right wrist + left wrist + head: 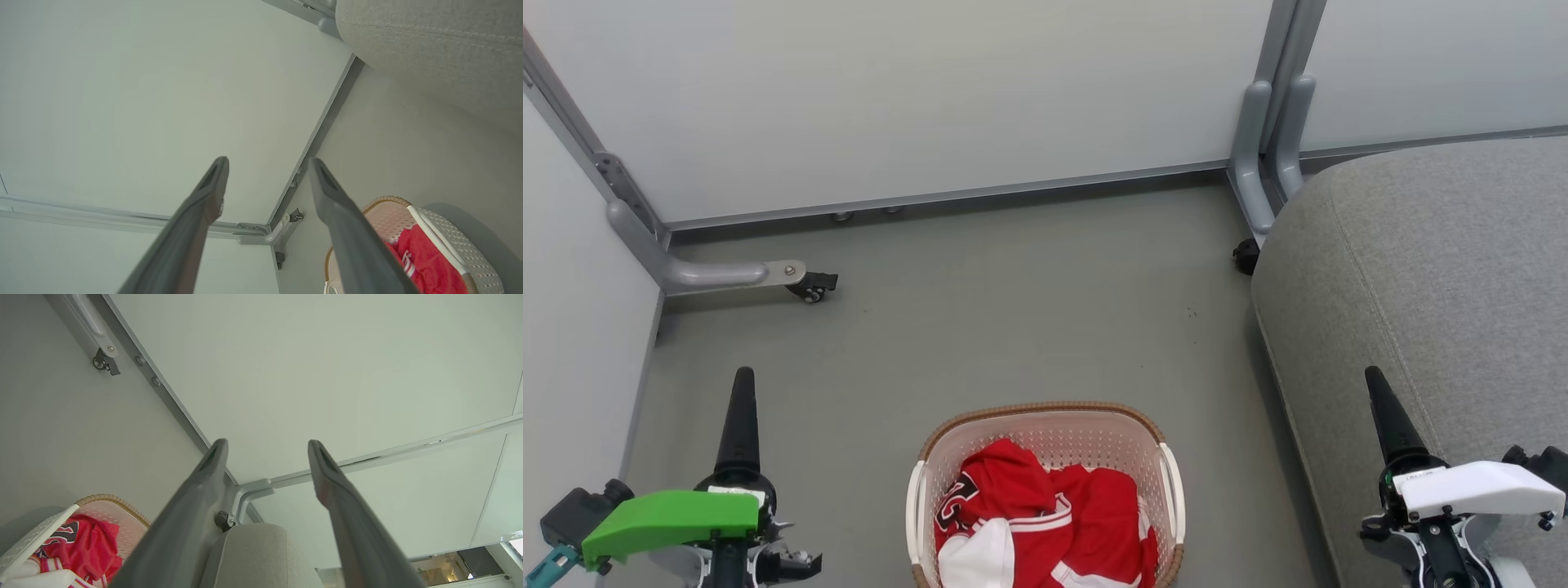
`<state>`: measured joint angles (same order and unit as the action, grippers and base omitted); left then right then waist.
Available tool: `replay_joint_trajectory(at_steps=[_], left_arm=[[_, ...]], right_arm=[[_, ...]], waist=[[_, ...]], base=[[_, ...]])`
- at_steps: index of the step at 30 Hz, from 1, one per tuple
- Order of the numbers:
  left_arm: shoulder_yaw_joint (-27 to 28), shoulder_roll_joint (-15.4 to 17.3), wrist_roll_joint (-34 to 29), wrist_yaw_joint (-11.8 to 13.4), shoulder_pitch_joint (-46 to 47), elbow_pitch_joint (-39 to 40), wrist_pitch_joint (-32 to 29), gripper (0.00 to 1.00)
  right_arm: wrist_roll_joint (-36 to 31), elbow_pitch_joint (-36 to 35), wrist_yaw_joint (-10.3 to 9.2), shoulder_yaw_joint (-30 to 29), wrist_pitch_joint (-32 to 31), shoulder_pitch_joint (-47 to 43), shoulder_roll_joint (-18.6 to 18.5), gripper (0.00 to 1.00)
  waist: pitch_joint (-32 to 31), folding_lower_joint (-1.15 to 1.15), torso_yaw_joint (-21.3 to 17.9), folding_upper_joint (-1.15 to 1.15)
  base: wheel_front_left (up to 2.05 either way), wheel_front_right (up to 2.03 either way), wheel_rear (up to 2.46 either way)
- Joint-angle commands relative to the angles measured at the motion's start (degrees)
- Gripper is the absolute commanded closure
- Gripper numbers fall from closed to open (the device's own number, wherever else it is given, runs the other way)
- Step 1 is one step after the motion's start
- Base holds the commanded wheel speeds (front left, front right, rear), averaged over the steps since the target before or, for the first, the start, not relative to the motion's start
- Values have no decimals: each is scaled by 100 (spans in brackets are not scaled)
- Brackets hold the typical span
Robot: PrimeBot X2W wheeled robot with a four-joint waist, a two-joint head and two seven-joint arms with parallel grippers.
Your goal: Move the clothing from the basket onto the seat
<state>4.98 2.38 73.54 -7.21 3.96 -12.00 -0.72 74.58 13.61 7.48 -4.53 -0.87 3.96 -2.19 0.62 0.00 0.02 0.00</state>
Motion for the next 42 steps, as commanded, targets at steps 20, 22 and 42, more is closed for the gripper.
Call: replay_joint_trajectory(at_steps=[20, 22, 42], left_arm=[[-513, 43, -2235, 380, -126, 545, 466, 0], [-556, 43, -2411, 394, -138, 560, 506, 0], [-783, 53, -3650, 428, -212, 667, 857, 0]], right_arm=[[-2931, -664, 1, 637, 481, -207, -53, 0], [-3098, -700, 1, 659, 518, -224, -54, 0], [-4555, -1099, 2, 726, 871, -328, -63, 0]], waist=[[10, 0, 9, 0], [9, 0, 10, 0], [50, 0, 16, 0]], base=[[0, 0, 0], [0, 0, 0], [0, 0, 0]])
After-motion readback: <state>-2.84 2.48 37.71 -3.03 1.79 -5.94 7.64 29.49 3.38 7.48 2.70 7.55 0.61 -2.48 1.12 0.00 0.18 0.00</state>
